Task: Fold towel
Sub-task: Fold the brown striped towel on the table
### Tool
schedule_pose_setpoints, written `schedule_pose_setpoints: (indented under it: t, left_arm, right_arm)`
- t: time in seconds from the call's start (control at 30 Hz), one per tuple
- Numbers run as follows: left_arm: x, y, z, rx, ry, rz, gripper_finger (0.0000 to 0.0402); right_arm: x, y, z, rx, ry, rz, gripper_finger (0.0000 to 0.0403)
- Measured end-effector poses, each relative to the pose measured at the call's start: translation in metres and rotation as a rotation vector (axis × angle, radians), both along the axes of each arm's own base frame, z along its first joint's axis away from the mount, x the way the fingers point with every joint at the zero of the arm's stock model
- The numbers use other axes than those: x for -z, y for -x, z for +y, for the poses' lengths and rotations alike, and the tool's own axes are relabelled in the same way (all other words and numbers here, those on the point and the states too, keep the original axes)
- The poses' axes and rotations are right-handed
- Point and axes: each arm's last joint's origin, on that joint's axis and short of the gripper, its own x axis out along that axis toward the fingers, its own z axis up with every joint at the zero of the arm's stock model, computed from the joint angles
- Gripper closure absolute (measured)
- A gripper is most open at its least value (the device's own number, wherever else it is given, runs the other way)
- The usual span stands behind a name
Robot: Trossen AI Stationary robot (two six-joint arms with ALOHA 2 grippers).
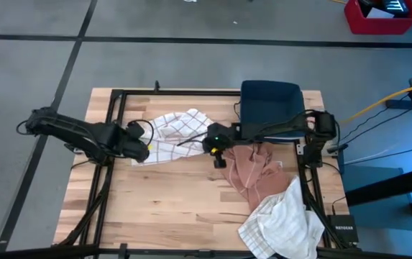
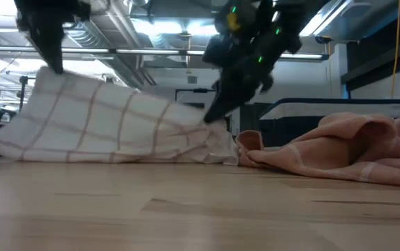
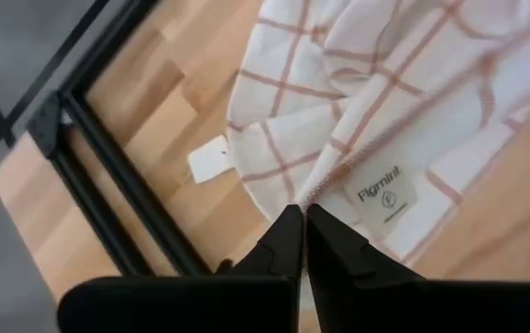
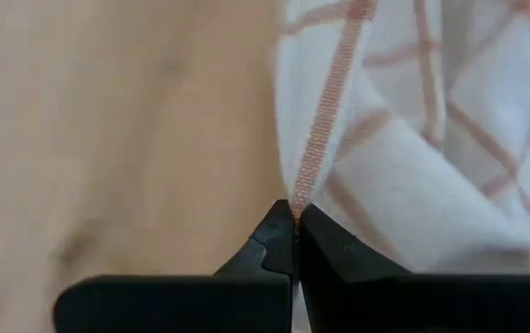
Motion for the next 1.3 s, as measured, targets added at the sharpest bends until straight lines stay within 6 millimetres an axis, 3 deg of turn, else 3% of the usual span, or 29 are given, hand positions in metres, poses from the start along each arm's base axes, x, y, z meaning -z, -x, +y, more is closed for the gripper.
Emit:
schedule_pose_setpoints:
  t: [0.07,0.33,0.43,0.6,0.7,0.8,0.9,1.0,1.13,1.3]
  left_arm:
    - [0.01,-0.001,0.002,-0.021,-0.011,0.013,0.0398]
    - [0.025,-0.003,0.008,-0.07,-0.033,0.04,0.0399]
    - [0.03,-0.002,0.01,-0.104,-0.058,0.03,0.0398]
    - [0.037,-0.001,0.011,-0.12,-0.063,0.033,0.0399]
    - [0.041,-0.004,0.01,-0.11,-0.056,0.011,0.0399]
    - [0.045,-0.006,0.01,-0.099,-0.051,-0.003,0.0399]
    - [0.048,-0.007,0.01,-0.083,-0.05,-0.009,0.0399]
    - [0.048,-0.007,0.01,-0.086,-0.049,-0.015,0.0399]
    - [0.048,-0.007,0.01,-0.083,-0.049,-0.014,0.0399]
    - [0.048,-0.007,0.009,-0.078,-0.049,-0.012,0.0399]
  right_arm:
    - [0.0,-0.002,-0.009,0.055,0.072,-0.001,0.0394]
    - [-0.052,-0.014,-0.06,0.185,0.224,-0.108,0.0394]
    - [-0.048,-0.016,-0.084,0.244,0.241,-0.146,0.0393]
    - [-0.015,-0.019,-0.101,0.326,0.173,-0.071,0.036]
    - [-0.008,-0.019,-0.1,0.323,0.235,0.001,0.0313]
    - [-0.028,-0.015,-0.092,0.318,0.273,0.079,0.0268]
    - [-0.058,-0.006,-0.079,0.28,0.172,0.099,0.0236]
    - [-0.063,0.005,-0.066,0.232,0.018,0.147,0.0218]
    - [-0.045,0.014,-0.052,0.225,-0.095,0.196,0.0213]
    - [0.002,0.019,-0.024,0.241,-0.077,0.156,0.0218]
